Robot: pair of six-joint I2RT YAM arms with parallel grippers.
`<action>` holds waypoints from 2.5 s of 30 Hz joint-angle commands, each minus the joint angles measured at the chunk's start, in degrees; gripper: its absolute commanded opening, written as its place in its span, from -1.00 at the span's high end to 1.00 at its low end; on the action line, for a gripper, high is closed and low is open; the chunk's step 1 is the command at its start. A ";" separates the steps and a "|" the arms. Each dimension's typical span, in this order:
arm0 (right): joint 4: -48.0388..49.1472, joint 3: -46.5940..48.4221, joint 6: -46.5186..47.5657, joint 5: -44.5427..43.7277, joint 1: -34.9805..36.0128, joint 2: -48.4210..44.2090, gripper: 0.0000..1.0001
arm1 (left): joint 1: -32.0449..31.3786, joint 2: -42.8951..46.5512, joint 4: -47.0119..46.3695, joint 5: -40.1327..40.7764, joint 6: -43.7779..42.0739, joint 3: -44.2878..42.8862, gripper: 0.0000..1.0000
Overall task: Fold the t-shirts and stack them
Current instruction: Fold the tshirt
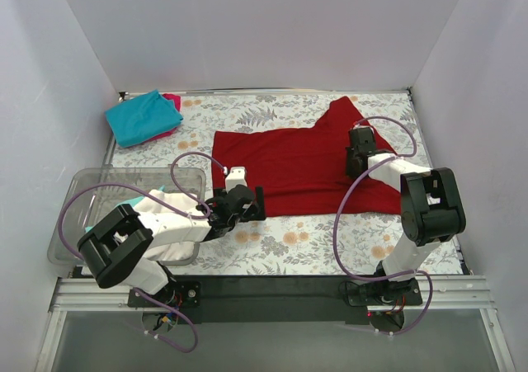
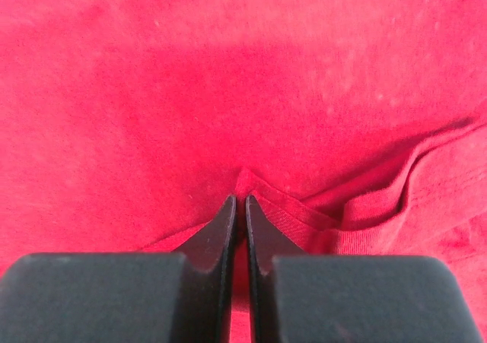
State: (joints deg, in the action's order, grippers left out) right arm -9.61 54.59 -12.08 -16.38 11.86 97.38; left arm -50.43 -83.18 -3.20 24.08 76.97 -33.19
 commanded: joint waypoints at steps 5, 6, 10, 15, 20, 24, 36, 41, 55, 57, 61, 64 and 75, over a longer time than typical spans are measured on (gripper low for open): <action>1.61 8.33 1.62 1.26 0.54 -2.90 0.97 | -0.19 0.30 1.97 1.68 0.46 -0.12 -0.92; 1.61 8.86 1.88 1.18 0.54 -2.38 0.97 | -0.19 0.21 2.06 1.68 0.55 -0.21 -0.92; 1.70 11.50 2.49 2.14 0.54 0.26 0.97 | -0.19 -0.14 2.15 1.68 0.55 -0.21 -0.92; 4.50 14.75 2.93 4.51 1.06 4.56 0.97 | -0.19 -0.93 2.23 1.85 0.55 -0.38 -0.92; 6.00 19.58 4.08 6.97 2.47 9.13 0.97 | -0.19 -1.64 2.59 2.03 0.46 -0.74 -0.93; 5.92 21.61 4.34 7.50 4.75 11.95 0.97 | -0.19 -2.08 2.85 2.38 0.55 -0.74 -0.92; 3.90 16.79 4.34 1.10 6.95 7.21 0.08 | -0.19 -7.35 2.41 3.61 -0.41 -5.66 -0.93; 3.28 12.57 3.82 -1.98 6.60 0.90 -0.06 | -0.19 -7.44 5.83 6.59 -0.07 -7.15 -0.93; 3.37 3.34 0.39 -1.64 1.68 -1.06 -0.11 | -0.19 0.47 15.06 9.41 6.17 -1.97 -0.93; 3.37 1.23 -0.14 -1.37 0.89 -0.71 -0.11 | -0.19 1.17 15.33 9.59 6.26 -2.05 -0.93; 3.72 -0.71 -0.58 -1.02 -0.52 -0.18 -0.11 | -0.19 2.23 13.58 9.06 5.12 -3.02 -0.93; 3.19 -1.59 -0.76 1.78 -2.10 0.00 -0.11 | -0.19 0.74 12.17 9.15 3.29 -5.74 -0.93; -1.47 -8.35 0.56 7.85 -5.09 -2.46 -0.14 | 2.08 -9.28 3.56 6.61 -6.56 -21.29 -0.96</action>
State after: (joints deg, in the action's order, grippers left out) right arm -4.19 50.02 -11.77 -10.31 7.42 95.39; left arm -50.15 -91.74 3.99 30.83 74.67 -50.70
